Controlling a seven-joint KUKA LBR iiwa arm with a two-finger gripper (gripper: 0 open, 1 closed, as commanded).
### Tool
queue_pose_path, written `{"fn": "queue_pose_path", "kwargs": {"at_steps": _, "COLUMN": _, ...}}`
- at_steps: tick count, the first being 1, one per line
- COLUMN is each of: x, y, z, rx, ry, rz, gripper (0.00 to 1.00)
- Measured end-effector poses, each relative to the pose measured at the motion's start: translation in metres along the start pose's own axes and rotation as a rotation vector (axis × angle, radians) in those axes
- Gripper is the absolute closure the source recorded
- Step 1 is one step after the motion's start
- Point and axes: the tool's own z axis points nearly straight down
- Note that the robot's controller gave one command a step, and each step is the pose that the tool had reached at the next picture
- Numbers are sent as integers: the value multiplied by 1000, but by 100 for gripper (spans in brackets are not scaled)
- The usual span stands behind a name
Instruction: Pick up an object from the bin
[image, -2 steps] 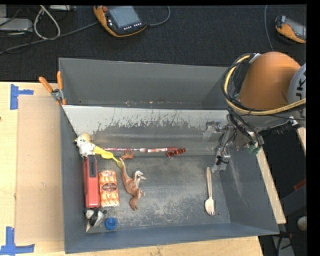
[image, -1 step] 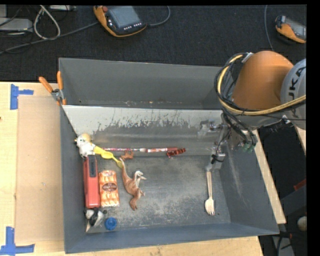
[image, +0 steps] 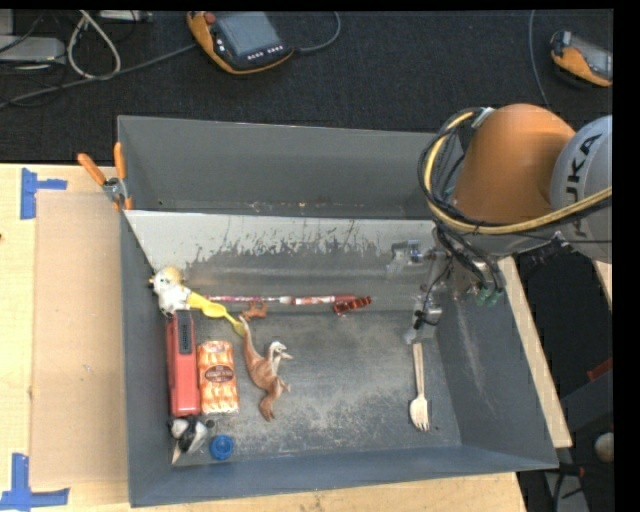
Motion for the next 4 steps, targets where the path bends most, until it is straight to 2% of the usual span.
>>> {"fn": "queue_pose_path", "kwargs": {"at_steps": 1, "x": -6, "y": 43, "z": 4, "rx": -1, "ry": 0, "rz": -19, "gripper": 0}}
{"fn": "queue_pose_path", "kwargs": {"at_steps": 2, "x": -7, "y": 67, "z": 6, "rx": -2, "ry": 1, "rz": -38, "gripper": 0}}
{"fn": "queue_pose_path", "kwargs": {"at_steps": 3, "x": 1, "y": 103, "z": 16, "rx": -1, "ry": 0, "rz": -44, "gripper": 0}}
{"fn": "queue_pose_path", "kwargs": {"at_steps": 4, "x": 7, "y": 153, "z": 14, "rx": 0, "ry": 0, "rz": -154, "gripper": 0}}
